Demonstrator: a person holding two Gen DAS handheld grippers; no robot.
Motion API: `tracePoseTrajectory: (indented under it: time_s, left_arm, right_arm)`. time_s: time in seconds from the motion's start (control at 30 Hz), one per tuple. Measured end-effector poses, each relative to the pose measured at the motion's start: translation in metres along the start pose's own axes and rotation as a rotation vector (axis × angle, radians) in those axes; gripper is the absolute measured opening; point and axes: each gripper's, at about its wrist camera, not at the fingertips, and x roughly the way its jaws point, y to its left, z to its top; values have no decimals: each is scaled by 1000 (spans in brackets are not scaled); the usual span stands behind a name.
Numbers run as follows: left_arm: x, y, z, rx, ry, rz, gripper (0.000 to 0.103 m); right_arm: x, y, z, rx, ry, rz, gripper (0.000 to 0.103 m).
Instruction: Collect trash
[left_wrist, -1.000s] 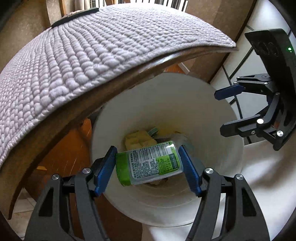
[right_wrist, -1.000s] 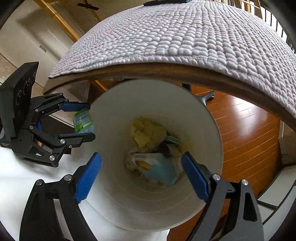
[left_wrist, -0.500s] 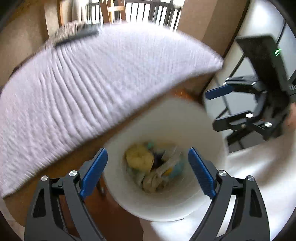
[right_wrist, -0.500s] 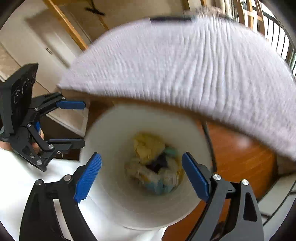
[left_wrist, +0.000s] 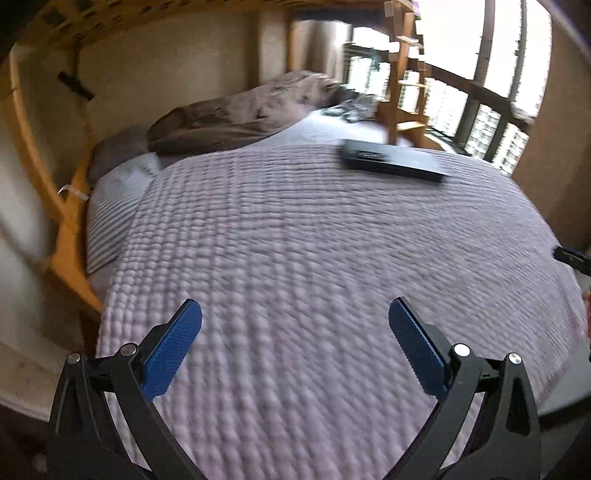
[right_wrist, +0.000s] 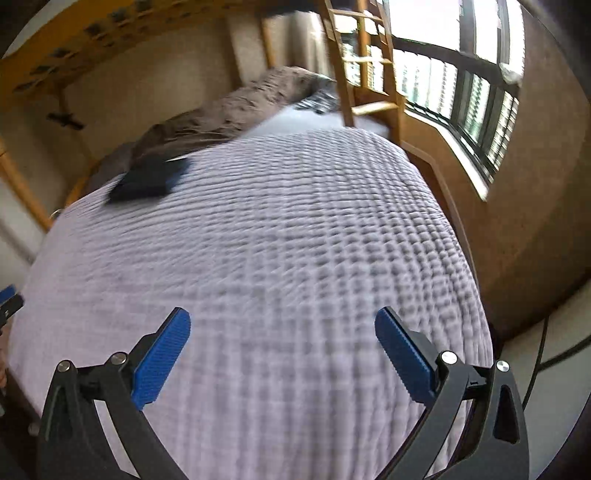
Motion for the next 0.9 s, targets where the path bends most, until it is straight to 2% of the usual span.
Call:
tracePoseTrajectory:
  time_s: [0.13,0.33,0.6,0.9]
  left_arm:
    - [24,29,14,-89,24,43,102]
    - [55,44,17,-119,63,100,102]
    - [50,58,12,-134,74,129,102]
    - [36,61,-5,-140,74,126,102]
  right_arm:
    - [26,-14,19,-15,26,-79,98]
    - [47,-28,30,-40,17,-119,99]
    - [37,-32,21,-61,13,-118,99]
    - [32,-38,13,-58,13,-120,99]
